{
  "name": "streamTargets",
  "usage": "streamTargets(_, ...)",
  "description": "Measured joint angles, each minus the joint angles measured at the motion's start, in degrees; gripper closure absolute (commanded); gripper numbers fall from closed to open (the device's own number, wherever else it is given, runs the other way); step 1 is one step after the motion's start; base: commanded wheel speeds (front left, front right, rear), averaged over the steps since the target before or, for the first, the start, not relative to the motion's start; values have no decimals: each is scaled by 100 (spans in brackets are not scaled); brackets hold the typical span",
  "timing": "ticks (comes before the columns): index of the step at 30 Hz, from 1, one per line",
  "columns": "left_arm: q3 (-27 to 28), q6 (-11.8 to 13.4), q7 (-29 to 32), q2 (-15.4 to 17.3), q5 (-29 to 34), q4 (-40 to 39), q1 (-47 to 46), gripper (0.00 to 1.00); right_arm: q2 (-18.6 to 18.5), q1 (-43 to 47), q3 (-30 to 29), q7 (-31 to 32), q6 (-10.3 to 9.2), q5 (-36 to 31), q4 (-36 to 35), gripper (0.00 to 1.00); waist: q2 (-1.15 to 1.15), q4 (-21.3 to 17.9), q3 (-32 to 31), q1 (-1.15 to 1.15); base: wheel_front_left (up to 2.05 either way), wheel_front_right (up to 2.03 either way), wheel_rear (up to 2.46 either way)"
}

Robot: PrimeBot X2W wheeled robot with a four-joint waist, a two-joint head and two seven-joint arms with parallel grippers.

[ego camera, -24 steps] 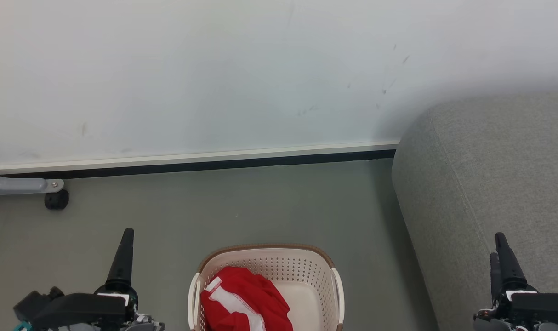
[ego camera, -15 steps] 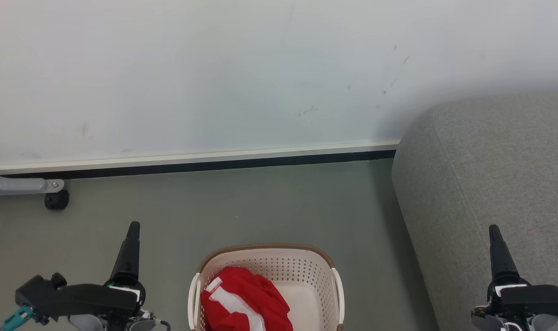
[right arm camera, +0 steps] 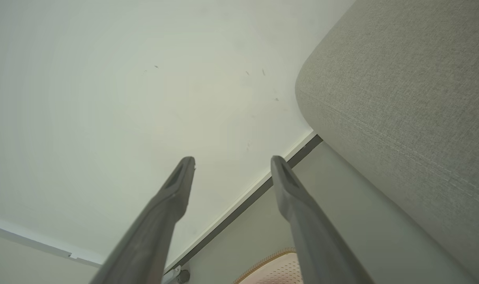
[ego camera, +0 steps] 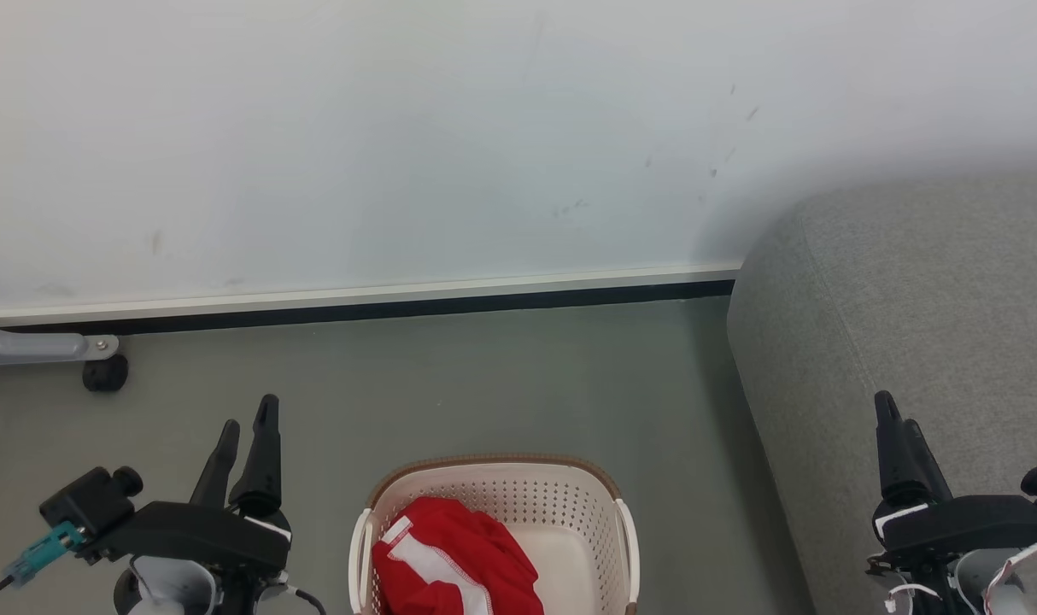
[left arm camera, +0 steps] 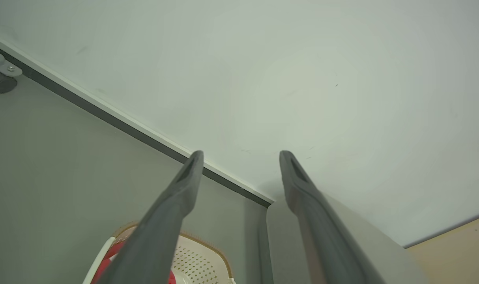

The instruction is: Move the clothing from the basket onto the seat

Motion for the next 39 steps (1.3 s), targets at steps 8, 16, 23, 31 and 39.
streamTargets(8,-310,162,-149,157,740,-12,-66,0,-183,-82,290,-147,-160,-750,44,0,0,-5,-1,0,0,0,0)
streamTargets(16,-569,310,-309,280,1496,-16,-164,0,-278,-215,572,-301,-274,-1423,90,0,0,-7,2,0,0,0,0)
streamTargets(23,-744,446,-464,323,2120,3,-239,0,-357,-299,790,-479,-393,-2022,193,0,0,-5,0,0,0,0,0)
streamTargets(31,-873,595,-600,336,2597,124,-258,0,-434,-348,1002,-653,-480,-2561,270,0,0,-6,-12,0,0,0,0)
streamTargets(39,-1006,699,-653,344,3109,201,-298,0,-499,-427,1188,-809,-556,-3106,365,0,0,-12,-27,0,0,0,0)
